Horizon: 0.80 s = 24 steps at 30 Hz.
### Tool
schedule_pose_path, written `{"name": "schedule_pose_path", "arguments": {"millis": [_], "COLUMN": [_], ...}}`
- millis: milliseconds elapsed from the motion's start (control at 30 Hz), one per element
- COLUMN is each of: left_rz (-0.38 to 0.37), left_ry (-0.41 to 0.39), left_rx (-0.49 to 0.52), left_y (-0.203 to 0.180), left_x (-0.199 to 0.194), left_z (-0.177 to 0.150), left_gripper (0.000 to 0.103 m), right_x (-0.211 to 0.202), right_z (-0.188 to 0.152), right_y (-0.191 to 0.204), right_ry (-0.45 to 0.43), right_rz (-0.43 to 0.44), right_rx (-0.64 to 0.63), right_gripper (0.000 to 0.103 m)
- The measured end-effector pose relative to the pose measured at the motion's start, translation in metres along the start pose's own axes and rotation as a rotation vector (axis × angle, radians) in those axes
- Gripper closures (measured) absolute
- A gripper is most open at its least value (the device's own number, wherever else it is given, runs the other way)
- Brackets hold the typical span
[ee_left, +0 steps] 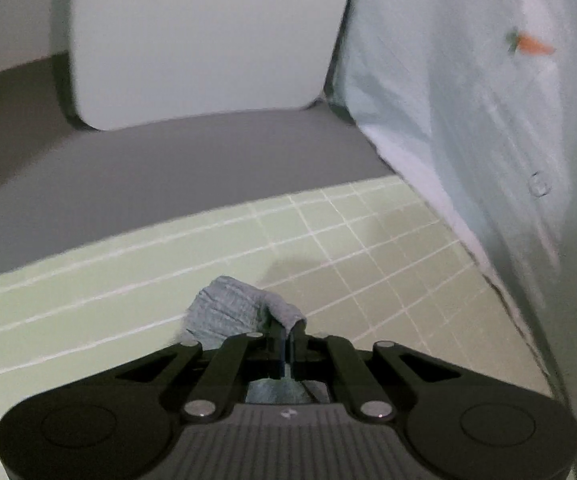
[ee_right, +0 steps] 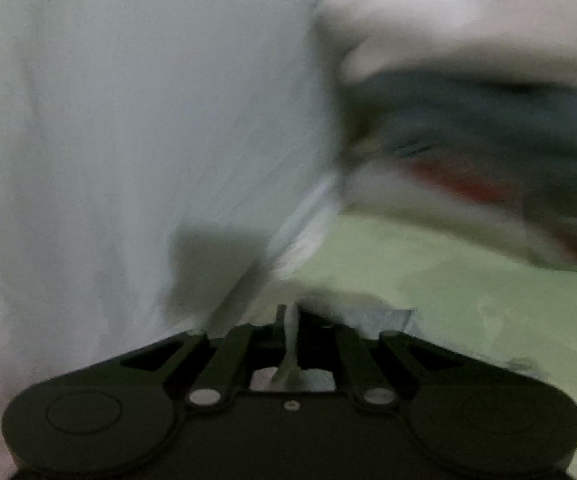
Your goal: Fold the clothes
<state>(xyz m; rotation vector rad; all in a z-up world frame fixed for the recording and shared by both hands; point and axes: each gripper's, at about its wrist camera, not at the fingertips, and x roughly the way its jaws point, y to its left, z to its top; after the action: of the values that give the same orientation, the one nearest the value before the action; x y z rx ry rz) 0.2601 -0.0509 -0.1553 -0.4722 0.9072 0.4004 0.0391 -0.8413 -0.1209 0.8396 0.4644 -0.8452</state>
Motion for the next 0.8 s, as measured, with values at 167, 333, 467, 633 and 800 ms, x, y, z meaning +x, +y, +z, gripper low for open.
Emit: {"name": "schedule_pose_path", "arguments": {"millis": [167, 333, 467, 633, 800], "left_rz": [-0.018, 0.012, -0.040, -0.085, -0.150], "left_ry": [-0.014, -0.023, 0.036, 0.098, 0.156], "left_rx": [0.067, 0.224, 0.240, 0.309, 0.373], "left_y": [-0.027, -0.036, -0.034, -0.052, -0.074], "left_x": [0.010, -0.012, -0.030, -0.049, -0.075], "left_z": [-0.013, -0.044, -0.068, -0.101, -0.136], "left_gripper": [0.031, 0.023, 0.021, 0.020, 0.020], "right_x": [0.036, -0.008, -0.045, -0.041, -0.027], "right_z": [-0.019, -0.057, -0.080, -0.100, -0.115], "right_y": [0.031, 0.004, -0.043, -0.068, -0.043], "right_ry": [0.001, -0.026, -0.047, 0.037, -0.001], "right_rz": [-0.012, -0.159, -0.249, -0.233, -0.280], "right_rx": [-0.130, -0.265, -0.197, -0.121, -0.273], "right_gripper": [0.022, 0.012, 0.004, 0.007, 0.028]}}
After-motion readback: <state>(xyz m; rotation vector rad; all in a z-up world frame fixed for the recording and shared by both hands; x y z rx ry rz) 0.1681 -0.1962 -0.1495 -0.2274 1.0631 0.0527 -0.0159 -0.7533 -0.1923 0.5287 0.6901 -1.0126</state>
